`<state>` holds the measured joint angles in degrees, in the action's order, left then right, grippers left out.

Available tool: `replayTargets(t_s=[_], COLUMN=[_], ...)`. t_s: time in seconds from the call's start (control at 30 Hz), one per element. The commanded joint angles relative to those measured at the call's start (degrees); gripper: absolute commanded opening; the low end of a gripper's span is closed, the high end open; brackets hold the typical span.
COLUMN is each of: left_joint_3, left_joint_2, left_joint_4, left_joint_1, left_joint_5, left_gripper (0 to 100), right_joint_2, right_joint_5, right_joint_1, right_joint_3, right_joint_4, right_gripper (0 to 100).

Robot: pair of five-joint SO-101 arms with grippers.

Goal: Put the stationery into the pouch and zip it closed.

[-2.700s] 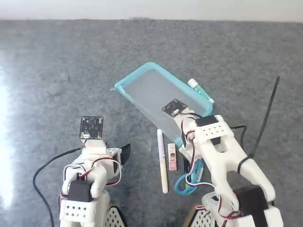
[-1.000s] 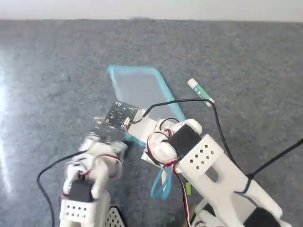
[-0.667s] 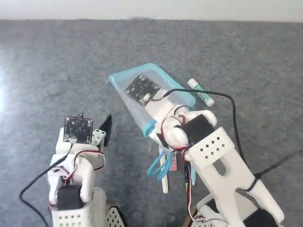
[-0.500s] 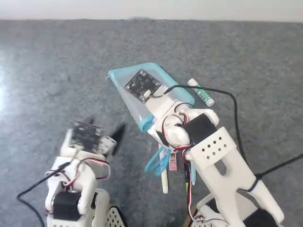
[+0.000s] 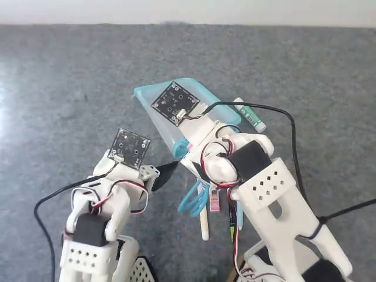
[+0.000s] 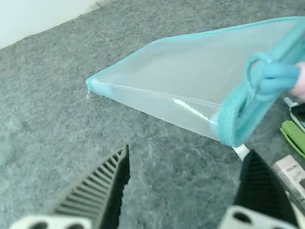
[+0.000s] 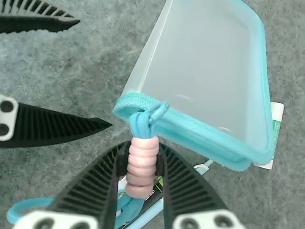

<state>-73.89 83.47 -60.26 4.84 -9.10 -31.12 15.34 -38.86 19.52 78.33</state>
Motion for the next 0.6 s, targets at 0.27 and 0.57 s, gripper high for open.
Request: replayTargets(t_s=[0.27, 0.57], left_joint_3=[-0.1, -1.5], left_joint_2=[2.8, 2.7], left_joint_4=[5.2, 7.4], left_joint_1=[0.1, -4.7], left_joint_5=[4.5, 2.7], left_gripper=[35, 31], right_joint_2=[-2.3, -2.9], right_joint_5=[-0.6, -0.4], right_joint_1=[-5.8, -5.7], right_joint_3=[-1.1, -1.2], right_joint_4=[0.6, 2.2], right_gripper=[0.7, 0.7])
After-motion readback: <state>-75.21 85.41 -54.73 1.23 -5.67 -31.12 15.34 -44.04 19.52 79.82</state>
